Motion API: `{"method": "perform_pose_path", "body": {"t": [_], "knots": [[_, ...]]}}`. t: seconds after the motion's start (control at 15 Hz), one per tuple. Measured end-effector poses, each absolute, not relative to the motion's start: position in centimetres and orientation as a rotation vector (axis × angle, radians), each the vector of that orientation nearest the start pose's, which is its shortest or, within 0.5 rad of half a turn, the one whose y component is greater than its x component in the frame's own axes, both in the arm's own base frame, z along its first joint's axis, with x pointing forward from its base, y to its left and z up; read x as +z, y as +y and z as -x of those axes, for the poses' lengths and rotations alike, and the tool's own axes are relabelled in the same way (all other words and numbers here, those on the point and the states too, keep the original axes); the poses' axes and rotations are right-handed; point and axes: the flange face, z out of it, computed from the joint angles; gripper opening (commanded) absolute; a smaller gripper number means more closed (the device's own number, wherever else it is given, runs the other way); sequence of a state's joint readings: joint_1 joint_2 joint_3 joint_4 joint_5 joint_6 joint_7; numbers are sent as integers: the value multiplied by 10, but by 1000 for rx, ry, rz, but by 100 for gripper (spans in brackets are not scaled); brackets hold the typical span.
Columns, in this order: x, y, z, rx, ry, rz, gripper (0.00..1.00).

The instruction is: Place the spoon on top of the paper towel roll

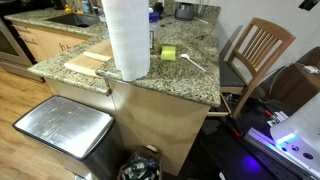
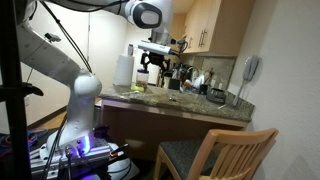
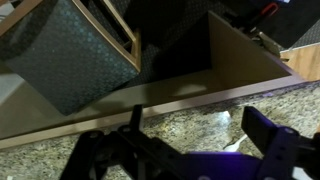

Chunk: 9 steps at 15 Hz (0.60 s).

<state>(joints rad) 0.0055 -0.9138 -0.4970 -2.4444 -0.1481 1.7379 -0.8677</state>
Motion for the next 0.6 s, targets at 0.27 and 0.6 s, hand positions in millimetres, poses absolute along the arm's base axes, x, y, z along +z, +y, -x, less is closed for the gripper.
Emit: {"method": "perform_pose_path", "body": {"t": [0.27,0.6], "knots": [[561,-204,-252,-387,-1019,2781,100],[587,-219,-241,-403,-1037,2795,100]]}}
